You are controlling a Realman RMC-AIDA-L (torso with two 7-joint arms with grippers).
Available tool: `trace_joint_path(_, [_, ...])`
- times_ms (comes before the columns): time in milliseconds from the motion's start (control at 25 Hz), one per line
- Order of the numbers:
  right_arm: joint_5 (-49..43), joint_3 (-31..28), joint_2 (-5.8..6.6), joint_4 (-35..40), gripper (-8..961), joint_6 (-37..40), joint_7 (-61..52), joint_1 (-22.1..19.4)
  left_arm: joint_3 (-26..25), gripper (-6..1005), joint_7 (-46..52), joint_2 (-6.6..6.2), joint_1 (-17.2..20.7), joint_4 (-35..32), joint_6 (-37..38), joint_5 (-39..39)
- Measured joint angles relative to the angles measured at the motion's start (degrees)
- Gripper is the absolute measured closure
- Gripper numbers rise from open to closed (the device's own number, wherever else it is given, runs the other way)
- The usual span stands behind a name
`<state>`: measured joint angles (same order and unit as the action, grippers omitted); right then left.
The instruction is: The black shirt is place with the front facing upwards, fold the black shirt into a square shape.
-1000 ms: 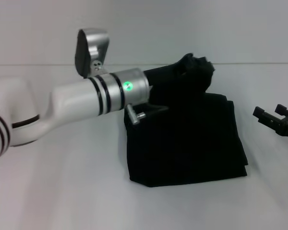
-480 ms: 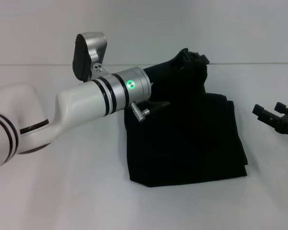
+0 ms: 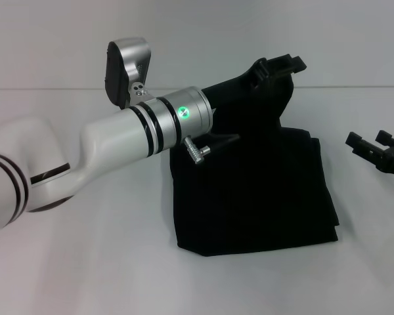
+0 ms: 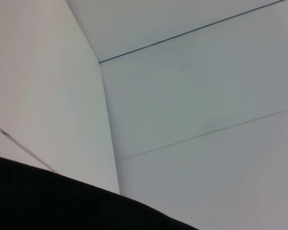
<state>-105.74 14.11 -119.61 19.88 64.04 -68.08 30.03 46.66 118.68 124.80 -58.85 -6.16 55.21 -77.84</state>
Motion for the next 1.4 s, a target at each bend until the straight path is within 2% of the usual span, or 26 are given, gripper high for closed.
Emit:
trace_joint_path(320, [1.7, 0.0, 0.24, 0.1, 69, -1.6, -6.2, 0.8, -0.4, 447, 2.7, -0.18, 2.5, -0.4, 1.6, 0.3])
trace_joint_path(440, [2.2, 0.0, 0.36, 0.2, 69, -2.9, -8.5, 1.2, -1.2, 211, 2.5, -0.04, 0.7, 0.3, -3.0, 1.0])
trace_joint_path(600, [2.4, 0.3, 0.28, 0.1, 70, -4.1, -8.7, 1.7, -1.0, 37, 2.0, -0.01, -2.7, 2.2, -5.4, 1.0])
trace_joint_path(920, [2.4, 0.3, 0.09, -0.1, 70, -4.4, -8.6, 1.8, -4.3, 38, 2.5, 0.00, -1.6, 4.6, -1.1, 5.0])
trace_joint_path(1080, [2.3, 0.4, 0.08, -0.1, 71, -4.6, -8.7, 2.0, -5.2, 46, 2.3, 0.00, -2.8, 5.9, -0.6, 5.5])
trace_joint_path(1200, [2.2, 0.5, 0.05, -0.3, 71, -4.6, -8.6, 2.2, -5.1, 49, 0.6, 0.00, -6.3, 8.9, -1.1, 5.2])
trace_joint_path(1360, [2.3, 0.6, 0.00, -0.6, 69, -4.7, -8.6, 2.1, -4.9, 50, -0.9, 0.01, -6.8, 9.3, 0.3, 4.9])
trace_joint_path(1400, [2.2, 0.5, 0.01, -0.6, 69, -4.7, -8.8, 2.0, -4.7, 50, -0.9, 0.00, -6.0, 8.5, 1.5, 4.6])
